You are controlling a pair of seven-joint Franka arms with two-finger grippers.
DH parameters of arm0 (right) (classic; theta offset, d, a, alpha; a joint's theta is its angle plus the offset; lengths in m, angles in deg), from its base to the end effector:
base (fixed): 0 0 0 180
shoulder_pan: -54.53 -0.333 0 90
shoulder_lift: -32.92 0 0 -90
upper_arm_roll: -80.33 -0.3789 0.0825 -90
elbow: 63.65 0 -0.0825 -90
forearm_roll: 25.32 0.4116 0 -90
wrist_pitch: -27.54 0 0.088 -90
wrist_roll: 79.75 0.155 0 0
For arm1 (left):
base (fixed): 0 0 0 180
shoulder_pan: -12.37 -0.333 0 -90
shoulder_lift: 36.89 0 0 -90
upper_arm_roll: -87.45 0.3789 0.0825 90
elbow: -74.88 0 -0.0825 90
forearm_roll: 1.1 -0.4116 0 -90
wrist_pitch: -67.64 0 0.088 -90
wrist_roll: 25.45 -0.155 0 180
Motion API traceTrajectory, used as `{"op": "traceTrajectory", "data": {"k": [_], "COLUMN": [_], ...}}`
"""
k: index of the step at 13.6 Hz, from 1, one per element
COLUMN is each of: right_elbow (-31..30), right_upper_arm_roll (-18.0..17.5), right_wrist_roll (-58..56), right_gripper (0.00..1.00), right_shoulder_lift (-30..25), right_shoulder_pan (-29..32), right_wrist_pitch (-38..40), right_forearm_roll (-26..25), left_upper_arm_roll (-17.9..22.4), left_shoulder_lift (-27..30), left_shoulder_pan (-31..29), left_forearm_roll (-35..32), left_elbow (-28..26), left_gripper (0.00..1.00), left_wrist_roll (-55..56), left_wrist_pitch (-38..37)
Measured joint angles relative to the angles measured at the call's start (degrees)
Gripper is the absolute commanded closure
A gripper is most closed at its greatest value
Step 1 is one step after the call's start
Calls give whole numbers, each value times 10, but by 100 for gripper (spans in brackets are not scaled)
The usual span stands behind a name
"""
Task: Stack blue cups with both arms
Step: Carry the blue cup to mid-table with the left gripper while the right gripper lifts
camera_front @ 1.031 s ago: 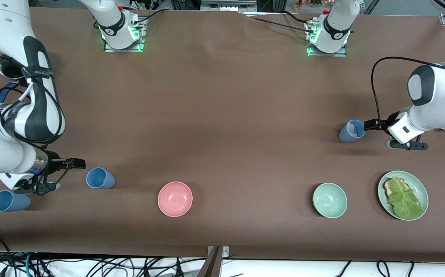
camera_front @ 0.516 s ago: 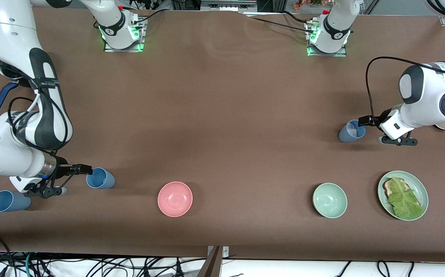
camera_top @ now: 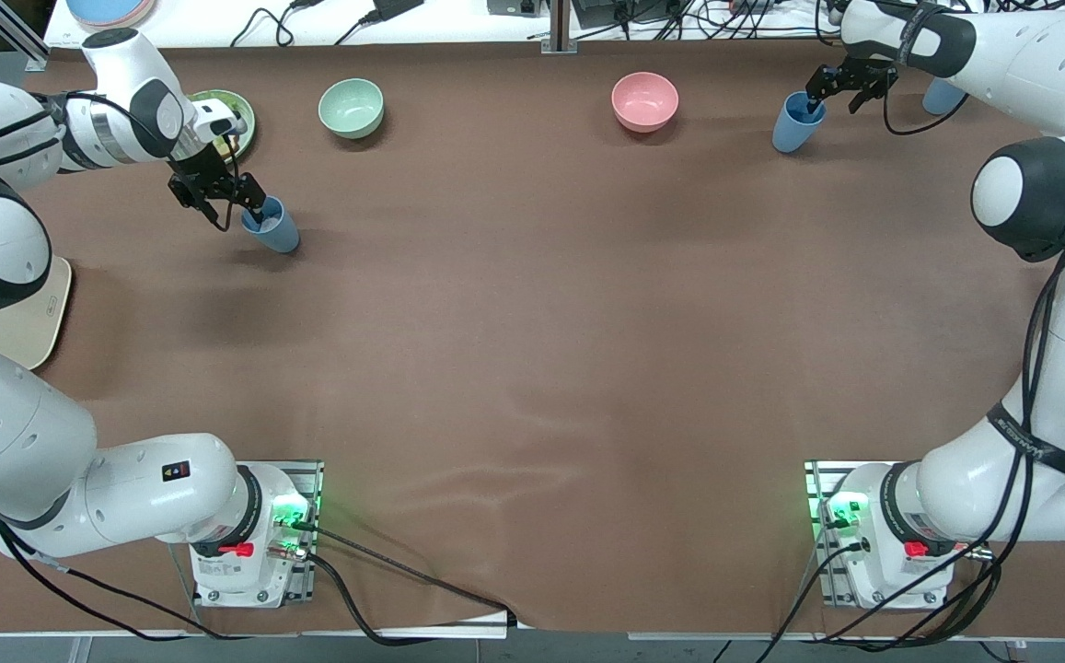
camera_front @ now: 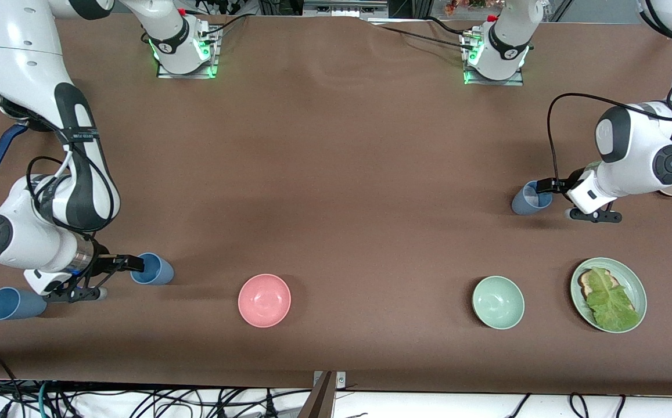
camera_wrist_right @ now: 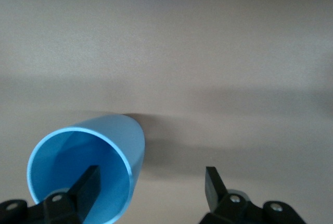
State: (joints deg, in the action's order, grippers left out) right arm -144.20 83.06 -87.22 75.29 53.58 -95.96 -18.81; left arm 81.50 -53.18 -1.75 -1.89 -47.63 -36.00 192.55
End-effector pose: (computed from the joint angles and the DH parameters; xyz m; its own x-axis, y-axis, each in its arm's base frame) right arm 0.7965 -0.0084 0.2494 0.9986 0.0491 0.0178 0.0501 -0.9968 -0.0615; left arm 0.5611 0.0815 0.2474 0.9714 -0.0562 -0.2307 -0.0427 -0.9971 0.0633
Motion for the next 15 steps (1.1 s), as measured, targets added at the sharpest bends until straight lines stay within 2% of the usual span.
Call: {"op": "traceTrajectory", "data": {"k": [2, 3, 4, 8, 11, 12, 13, 15], "right_elbow": [0, 0, 0, -3, -5, -5, -5, -5], "right_upper_arm_roll": [0, 0, -1, -1, -2, -4, -6, -9], "right_wrist_roll": [0, 0, 0, 1, 17, 20, 22, 25], "right_gripper": [46, 52, 57, 69, 88, 91, 97, 100], "right_shoulder_lift": [0, 0, 1, 2, 2, 2, 2, 2], "right_shoulder_pan": [0, 0, 0, 0, 0, 0, 0, -1], "right_wrist_pitch": [0, 0, 1, 1, 6, 7, 8, 9], "right_forearm_roll": [1, 3, 8, 20, 22, 23, 24, 26], "left_upper_arm_roll": [0, 0, 0, -1, -2, -4, -12, -40], "left_shoulder_lift": [-4, -5, -7, -12, -12, -12, -12, -12], "left_shoulder_pan": [-1, -1, -1, -1, -1, -1, -1, 0], "left_forearm_roll": [0, 0, 0, 1, 8, 8, 8, 8], "left_elbow": [0, 0, 0, 1, 16, 22, 29, 51], "left_gripper": [80, 95, 100, 100, 100, 100, 100, 100], "left_wrist_roll": [1, 1, 2, 2, 25, 43, 65, 121], "left_wrist_pitch": [0, 0, 1, 4, 4, 4, 1, -25]}}
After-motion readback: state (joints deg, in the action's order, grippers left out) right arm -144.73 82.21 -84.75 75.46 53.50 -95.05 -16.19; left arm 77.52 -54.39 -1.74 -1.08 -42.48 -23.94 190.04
